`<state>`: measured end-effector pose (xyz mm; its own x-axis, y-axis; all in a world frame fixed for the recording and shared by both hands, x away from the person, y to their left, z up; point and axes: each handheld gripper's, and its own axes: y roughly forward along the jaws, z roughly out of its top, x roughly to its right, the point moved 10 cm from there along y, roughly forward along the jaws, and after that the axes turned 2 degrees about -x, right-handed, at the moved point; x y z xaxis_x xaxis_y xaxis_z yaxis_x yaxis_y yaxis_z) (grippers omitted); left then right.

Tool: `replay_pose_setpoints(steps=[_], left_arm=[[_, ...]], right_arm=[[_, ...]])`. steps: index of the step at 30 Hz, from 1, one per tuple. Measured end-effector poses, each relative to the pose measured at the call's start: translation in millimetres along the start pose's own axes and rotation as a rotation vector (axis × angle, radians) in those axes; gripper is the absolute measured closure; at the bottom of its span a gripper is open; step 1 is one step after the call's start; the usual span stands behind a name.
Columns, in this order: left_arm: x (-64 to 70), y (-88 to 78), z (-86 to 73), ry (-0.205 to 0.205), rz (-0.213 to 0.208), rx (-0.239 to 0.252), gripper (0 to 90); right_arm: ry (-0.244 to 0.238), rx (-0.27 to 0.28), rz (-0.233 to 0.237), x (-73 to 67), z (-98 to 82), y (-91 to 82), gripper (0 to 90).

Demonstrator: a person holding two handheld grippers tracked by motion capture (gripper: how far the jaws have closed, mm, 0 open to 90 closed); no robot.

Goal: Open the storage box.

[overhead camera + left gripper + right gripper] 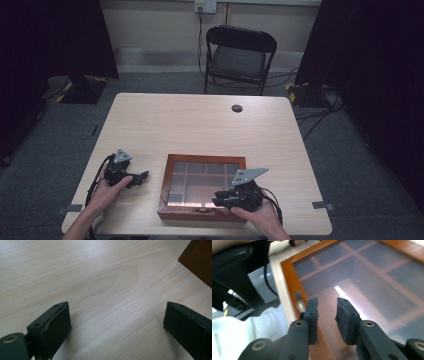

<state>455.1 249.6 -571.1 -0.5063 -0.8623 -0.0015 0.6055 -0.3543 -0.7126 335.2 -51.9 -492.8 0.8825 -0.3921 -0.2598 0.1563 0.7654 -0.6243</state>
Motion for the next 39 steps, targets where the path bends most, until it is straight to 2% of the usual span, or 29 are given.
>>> replay_pose_setpoints(steps=[5, 10, 15, 22, 39], left_arm=[[0.0, 0.0, 0.0, 0.0, 0.0, 0.0, 6.8], [-0.1, -0.1, -0.2, 0.002, 0.0, -0.002, 6.8], [0.0, 0.0, 0.0, 0.0, 0.0, 0.0, 6.8], [0.0, 0.0, 0.0, 0.0, 0.0, 0.0, 6.8], [0.0, 0.0, 0.0, 0.0, 0.0, 0.0, 6.7]], right_arm=[[-0.019, -0.019, 0.047, -13.3, 0.3, 12.0, 74.0], [-0.025, -0.025, 0.059, -16.5, -1.1, 16.5, 73.9], [-0.055, -0.016, 0.062, -21.2, -0.6, 22.1, 74.8], [-0.059, -0.02, 0.091, -24.3, -2.2, 25.2, 80.2], [-0.058, -0.024, 0.091, -22.2, -3.4, 22.1, 80.4]])
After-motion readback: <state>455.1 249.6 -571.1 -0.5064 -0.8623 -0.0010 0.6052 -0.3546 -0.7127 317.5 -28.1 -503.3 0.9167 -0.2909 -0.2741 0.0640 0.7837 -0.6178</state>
